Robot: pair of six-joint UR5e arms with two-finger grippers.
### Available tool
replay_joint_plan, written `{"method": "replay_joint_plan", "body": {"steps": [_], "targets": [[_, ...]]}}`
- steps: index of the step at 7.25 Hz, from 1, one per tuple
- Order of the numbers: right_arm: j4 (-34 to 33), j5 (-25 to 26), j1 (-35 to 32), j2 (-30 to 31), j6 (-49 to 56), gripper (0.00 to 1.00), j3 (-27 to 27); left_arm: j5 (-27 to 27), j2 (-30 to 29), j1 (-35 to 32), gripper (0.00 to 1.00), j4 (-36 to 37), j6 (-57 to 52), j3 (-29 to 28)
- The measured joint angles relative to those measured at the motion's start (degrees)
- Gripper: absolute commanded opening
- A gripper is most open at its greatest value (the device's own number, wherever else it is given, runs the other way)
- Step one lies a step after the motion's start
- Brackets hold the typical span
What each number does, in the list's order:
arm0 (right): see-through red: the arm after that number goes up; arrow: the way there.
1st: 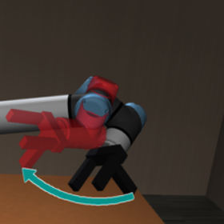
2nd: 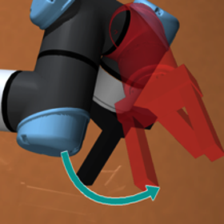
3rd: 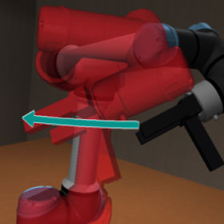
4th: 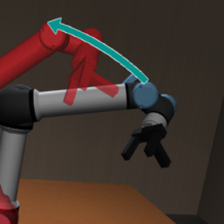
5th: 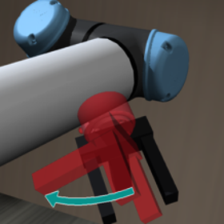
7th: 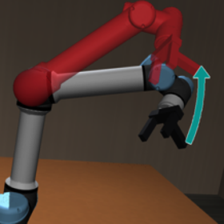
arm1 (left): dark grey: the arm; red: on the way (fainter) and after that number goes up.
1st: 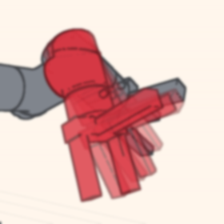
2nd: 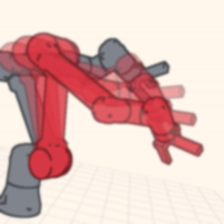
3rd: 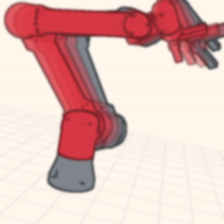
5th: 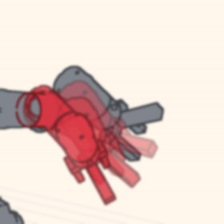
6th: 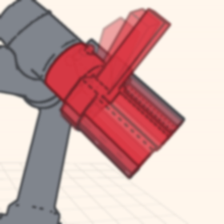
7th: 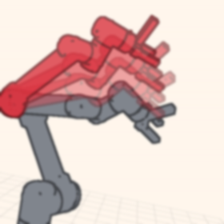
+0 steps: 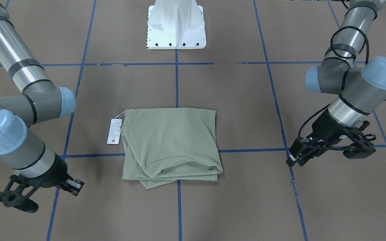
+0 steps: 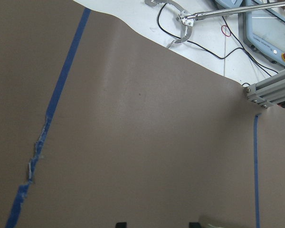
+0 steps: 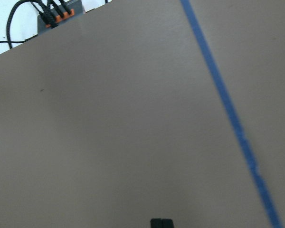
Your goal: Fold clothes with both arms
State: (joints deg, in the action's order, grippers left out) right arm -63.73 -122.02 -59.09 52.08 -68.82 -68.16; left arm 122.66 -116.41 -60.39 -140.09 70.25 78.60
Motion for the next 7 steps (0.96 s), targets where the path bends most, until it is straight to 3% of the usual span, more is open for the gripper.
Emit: {"method": "replay_joint_plan", "body": {"steps": [1, 3, 5, 7], "targets": [[0.02, -2.8, -3.87, 4.73, 7.21, 0.99, -2.42, 2.07, 3.18, -2.54, 0.54, 0.07, -7.58, 0.89], [0.08, -6.18, -11.08, 14.24, 22.17, 1.0, -6.08, 6.42, 9.47, -8.78, 0.58, 0.23, -22.38, 1.62], [-1.18, -10.67, -17.24, 21.51, 36.13, 1.0, -7.38, 7.63, 15.07, -14.62, 1.0, 4.1, -39.59, 1.63], [-7.77, -14.56, -20.68, 24.97, 48.49, 1.0, -8.04, 7.87, 17.64, -19.83, 1.0, 14.24, -54.47, 2.99]]}}
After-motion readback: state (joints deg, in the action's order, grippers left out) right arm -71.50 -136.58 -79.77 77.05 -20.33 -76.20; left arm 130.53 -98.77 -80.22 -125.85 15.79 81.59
